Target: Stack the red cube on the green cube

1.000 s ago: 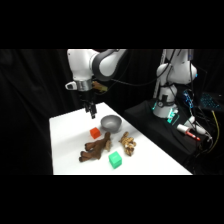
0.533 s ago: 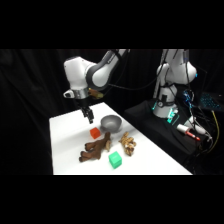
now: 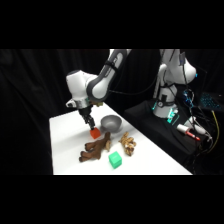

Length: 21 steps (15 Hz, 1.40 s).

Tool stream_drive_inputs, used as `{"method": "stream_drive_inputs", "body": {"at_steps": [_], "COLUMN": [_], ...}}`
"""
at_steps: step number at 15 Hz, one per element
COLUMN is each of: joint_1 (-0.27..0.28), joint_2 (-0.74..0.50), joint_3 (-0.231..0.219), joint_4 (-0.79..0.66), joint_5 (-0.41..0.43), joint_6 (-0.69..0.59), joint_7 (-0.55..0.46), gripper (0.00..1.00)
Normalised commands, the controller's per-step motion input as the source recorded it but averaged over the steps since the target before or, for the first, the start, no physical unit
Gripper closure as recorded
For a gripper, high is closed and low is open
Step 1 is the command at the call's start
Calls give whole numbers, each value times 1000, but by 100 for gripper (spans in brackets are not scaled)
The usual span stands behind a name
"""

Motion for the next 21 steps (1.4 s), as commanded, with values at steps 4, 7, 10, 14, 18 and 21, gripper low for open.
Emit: {"method": "stream_drive_inputs", "body": {"at_steps": [4,7,10,14,18,21], "joint_1": [-161,-164,-160,-100,-58,-19], "joint_2": [66,30,36,34,8,-39], "joint_3": [124,122,131,108,72,36], "joint_4": [-68,-131,-90,-70,-48,-63], "joint_5": [166,176,189,149,95,40], "joint_6": [183,215,172,162,137,95], "joint_7": [-241,-241,-237,-187,-134,-95], "gripper": [0,0,0,35,65,66]}}
